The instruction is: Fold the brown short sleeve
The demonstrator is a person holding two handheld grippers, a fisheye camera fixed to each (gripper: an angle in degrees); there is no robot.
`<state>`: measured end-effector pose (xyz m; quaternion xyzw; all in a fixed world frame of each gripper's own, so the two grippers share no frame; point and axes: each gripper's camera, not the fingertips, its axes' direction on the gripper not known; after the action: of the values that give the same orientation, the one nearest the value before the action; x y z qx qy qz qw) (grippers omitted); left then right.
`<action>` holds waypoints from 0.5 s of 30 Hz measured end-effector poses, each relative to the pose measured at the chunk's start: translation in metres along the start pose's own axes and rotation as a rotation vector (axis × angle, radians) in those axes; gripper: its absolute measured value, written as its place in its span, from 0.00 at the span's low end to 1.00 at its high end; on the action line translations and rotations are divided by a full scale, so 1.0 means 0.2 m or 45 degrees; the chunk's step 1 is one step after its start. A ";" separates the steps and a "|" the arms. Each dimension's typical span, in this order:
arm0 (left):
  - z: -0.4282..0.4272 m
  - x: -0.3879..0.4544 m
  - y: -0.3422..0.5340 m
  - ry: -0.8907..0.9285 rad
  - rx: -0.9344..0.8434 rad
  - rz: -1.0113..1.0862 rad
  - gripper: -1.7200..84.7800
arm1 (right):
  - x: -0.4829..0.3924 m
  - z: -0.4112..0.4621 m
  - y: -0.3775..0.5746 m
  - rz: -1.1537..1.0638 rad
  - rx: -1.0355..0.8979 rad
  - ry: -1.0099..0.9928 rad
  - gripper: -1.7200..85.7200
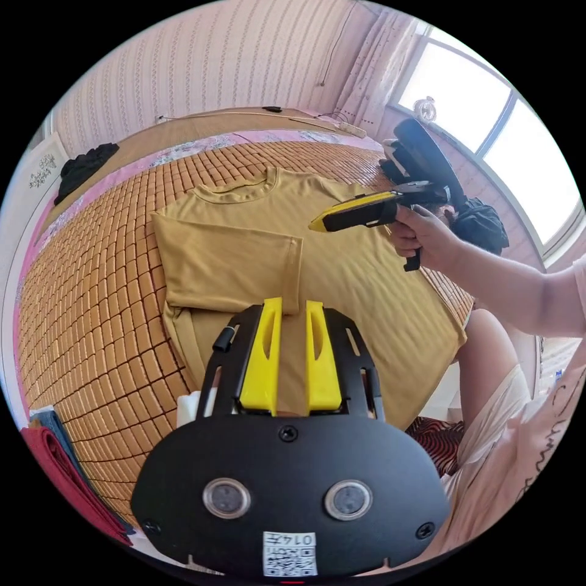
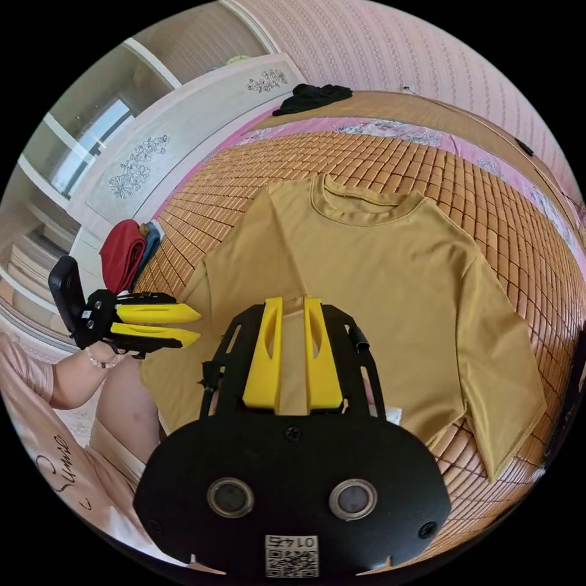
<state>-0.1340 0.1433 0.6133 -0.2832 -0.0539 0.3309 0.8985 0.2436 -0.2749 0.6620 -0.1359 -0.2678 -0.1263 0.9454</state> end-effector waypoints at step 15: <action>0.34 0.55 -0.98 0.340 0.104 0.333 0.09 | 0.75 -0.43 1.04 0.800 0.275 0.402 0.15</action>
<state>0.0420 0.1231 0.7675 -0.2924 0.1165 0.4062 0.8578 0.4733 -0.1339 0.6337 -0.0896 -0.0758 0.1797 0.9767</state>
